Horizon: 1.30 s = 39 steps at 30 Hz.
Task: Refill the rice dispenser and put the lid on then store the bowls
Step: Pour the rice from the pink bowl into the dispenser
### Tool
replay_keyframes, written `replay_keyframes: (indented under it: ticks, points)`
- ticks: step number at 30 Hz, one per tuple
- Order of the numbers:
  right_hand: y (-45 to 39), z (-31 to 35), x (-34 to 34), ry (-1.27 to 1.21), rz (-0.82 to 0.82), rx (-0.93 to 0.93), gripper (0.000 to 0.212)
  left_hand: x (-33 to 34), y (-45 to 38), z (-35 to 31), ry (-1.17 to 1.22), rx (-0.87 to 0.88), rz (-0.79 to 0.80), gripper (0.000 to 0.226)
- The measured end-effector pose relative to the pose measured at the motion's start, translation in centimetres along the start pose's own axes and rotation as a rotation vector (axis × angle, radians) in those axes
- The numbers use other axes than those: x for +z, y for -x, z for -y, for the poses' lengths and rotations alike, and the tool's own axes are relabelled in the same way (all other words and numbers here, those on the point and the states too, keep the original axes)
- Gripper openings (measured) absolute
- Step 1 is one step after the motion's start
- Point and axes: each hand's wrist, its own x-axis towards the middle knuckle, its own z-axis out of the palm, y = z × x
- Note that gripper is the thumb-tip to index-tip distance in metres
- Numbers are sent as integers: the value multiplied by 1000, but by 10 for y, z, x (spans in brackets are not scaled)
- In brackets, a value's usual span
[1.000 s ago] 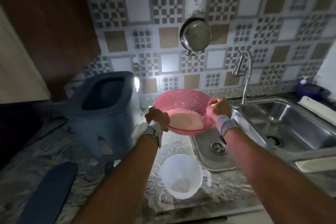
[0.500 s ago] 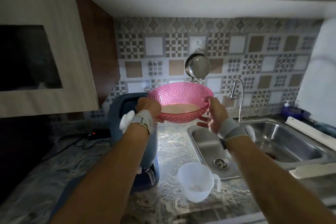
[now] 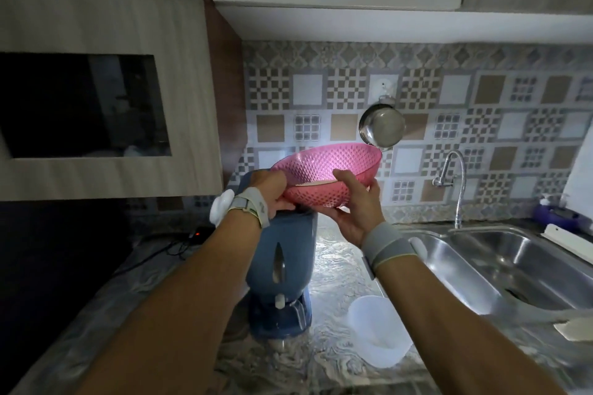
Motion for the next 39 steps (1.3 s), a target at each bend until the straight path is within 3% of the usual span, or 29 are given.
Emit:
replay_keyframes:
  ticks: [3,6,10,13,16,19,22,26,39]
  points:
    - [-10,-5,8,61,-61,-29,104,-14,-13,3,-218,54,-128,31]
    - [-22,-7,12,108,-108,-81,107,-37,-26,9,-674,270,-333,22]
    - [-36,-3,16,189,-160,-150,110,-56,-38,29,-922,312,-323,33]
    - [-45,-6,20,275,-192,-184,112,-60,-48,41,-955,301,-307,41]
    - [-51,-7,20,323,-218,-215,113,-54,-51,45,-937,268,-263,28]
    - [-61,-9,22,348,-204,-227,113,-49,-57,46,-954,234,-253,40]
    - [-66,-10,25,398,-198,-256,113,-46,-60,47,-986,230,-267,23]
    - [-72,-15,27,452,-199,-303,111,-47,-64,49,-986,207,-288,40]
    - [-81,-23,36,583,-190,-353,113,-50,-57,51,-1004,233,-283,42]
